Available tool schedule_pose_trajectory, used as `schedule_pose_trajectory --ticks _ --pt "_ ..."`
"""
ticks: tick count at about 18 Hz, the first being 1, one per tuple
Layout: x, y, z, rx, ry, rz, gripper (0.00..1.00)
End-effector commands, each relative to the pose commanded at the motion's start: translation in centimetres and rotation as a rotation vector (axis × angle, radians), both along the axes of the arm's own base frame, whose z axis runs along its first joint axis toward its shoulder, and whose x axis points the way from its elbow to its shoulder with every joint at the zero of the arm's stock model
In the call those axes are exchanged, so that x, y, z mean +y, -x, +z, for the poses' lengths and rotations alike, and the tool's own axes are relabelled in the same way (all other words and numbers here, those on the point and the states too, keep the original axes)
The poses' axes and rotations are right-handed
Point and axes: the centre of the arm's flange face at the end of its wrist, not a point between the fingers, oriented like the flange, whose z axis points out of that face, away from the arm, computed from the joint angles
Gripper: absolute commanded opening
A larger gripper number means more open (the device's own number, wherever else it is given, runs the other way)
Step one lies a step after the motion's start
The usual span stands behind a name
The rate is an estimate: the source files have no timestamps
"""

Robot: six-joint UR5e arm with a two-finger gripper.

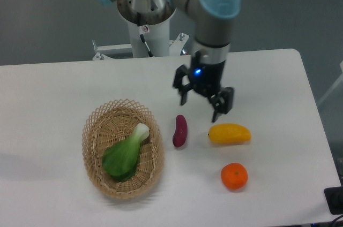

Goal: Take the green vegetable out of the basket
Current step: 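Move the open gripper over the bok choy in the wicker basket, then lower the gripper onto the bok choy stem inside the basket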

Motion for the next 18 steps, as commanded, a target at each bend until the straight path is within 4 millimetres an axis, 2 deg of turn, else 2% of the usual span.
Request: schedule_pose_trajectory --ticks 2,5,8,10,14,16,18 --pt "1.1 -1.5 -1.8 -0.035 0.026 -0.007 1.00" --pt "3.0 -5.0 -5.2 -0.089 0.074 -0.025 1.00" --pt "2.6 -6.6 -7.5 -0.116 0.104 -0.032 1.00" --pt "3.0 -8.0 -8.0 -0.124 0.113 -0.052 1.00" --pt "3.3 -8.9 -8.4 -0.126 0.134 -0.028 1.00" --pt "3.7 -9.9 -9.0 -0.100 0.170 -0.042 1.00" --pt "3.8 -10.1 -10.0 -0.089 0.202 -0.042 1.00"
